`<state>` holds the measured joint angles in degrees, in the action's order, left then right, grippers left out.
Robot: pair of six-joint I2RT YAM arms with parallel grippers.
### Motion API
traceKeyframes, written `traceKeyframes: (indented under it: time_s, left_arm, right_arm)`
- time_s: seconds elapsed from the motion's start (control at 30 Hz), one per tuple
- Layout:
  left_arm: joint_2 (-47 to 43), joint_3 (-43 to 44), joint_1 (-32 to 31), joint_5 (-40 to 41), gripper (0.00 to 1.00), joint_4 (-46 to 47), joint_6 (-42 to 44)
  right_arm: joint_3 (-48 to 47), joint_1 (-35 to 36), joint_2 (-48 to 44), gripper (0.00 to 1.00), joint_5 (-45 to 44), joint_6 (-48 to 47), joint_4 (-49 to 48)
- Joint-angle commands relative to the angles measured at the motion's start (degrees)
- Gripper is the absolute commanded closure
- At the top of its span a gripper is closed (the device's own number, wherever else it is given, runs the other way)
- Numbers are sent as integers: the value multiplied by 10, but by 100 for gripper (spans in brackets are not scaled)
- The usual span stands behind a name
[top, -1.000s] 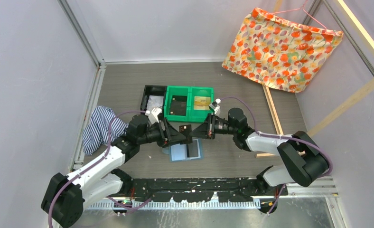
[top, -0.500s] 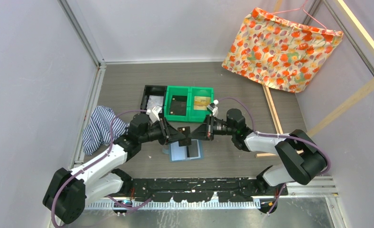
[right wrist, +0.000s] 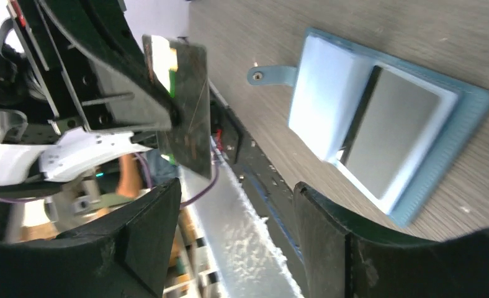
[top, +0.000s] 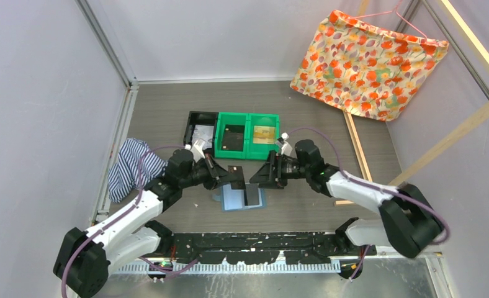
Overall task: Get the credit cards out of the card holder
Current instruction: Place the credit card in the storage box.
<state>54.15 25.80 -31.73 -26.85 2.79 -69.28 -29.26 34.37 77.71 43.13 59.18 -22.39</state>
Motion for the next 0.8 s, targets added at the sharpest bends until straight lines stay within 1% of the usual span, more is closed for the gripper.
traceKeyframes:
  time_s: [0.0,0.03,0.1,0.13,0.2,0.27,0.33,0.4,0.5,0.57,0.63,0.7,0.77]
  left_arm:
    - [-25,58,4,94,99,-99,38]
    - [-23,68,5,111,99,-106,40]
    - [-7,89,5,151,99,-106,43]
    - [-1,101,5,175,99,-108,43]
    - [33,134,5,230,99,-107,42]
    - [71,166,5,300,99,-107,36]
    - [110,196,5,372,99,-98,29]
    - [152,214,5,427,99,-61,4]
    - [213,199,6,459,100,86,-27]
    - [252,189,5,495,99,156,-72]
    - [292,194,5,505,99,204,-90]
    - [331,220,0,511,100,206,-105]
    - [350,236,-9,531,99,201,-114]
  right_arm:
    - [-78,-17,-138,28,-130,-191,333]
    - [-93,-20,-154,27,-169,-213,379]
    - [-126,-21,-181,27,-288,-239,469]
    - [-137,-22,-191,27,-345,-241,499]
    - [-150,-22,-213,27,-415,-246,532]
    - [-150,-21,-236,27,-452,-242,536]
    - [-151,-21,-250,27,-460,-235,538]
    - [-152,-22,-257,27,-459,-228,542]
    - [-150,-22,-265,27,-453,-220,548]
    - [-144,-22,-276,27,-449,-213,549]
    - [-138,-22,-287,27,-450,-207,553]
    - [-132,-22,-296,27,-449,-204,556]
    - [-130,-21,-300,29,-445,-203,557]
